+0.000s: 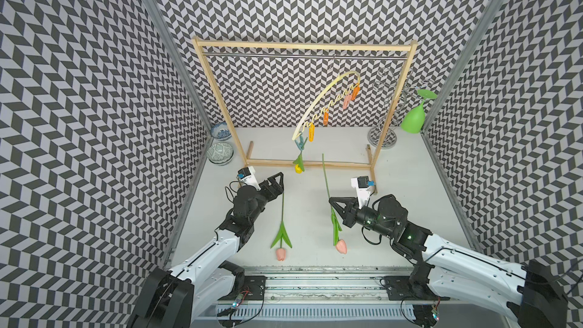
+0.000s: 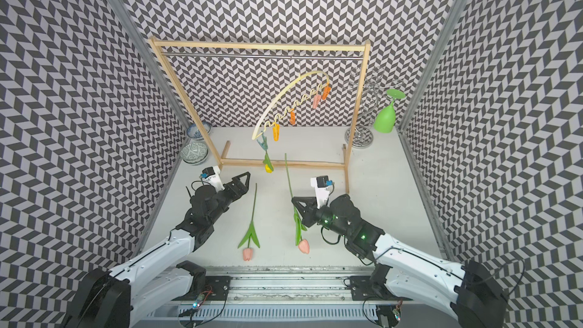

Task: Dry the flowers on a clothes hanger
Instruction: Adjust the hanger on the clothesline.

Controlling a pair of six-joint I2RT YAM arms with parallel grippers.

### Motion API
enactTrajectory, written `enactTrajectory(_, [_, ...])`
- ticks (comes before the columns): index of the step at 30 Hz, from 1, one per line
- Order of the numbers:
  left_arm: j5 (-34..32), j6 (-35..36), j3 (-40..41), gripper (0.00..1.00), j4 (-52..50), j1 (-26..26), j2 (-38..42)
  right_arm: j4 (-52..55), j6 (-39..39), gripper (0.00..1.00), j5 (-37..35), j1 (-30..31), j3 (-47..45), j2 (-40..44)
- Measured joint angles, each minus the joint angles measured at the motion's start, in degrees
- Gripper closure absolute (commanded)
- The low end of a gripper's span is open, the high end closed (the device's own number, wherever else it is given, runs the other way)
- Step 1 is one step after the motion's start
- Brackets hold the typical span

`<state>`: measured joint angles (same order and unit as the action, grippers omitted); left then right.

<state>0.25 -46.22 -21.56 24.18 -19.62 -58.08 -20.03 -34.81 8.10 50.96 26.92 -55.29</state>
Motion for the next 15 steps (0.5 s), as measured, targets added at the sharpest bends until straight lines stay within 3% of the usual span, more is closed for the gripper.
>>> enactTrajectory(15, [8.33,-4.31,-3.91,0.08,-2.27,8.52,-3.78,-5.51,-1.77,1.0,4.13,4.0,12.74,-19.45])
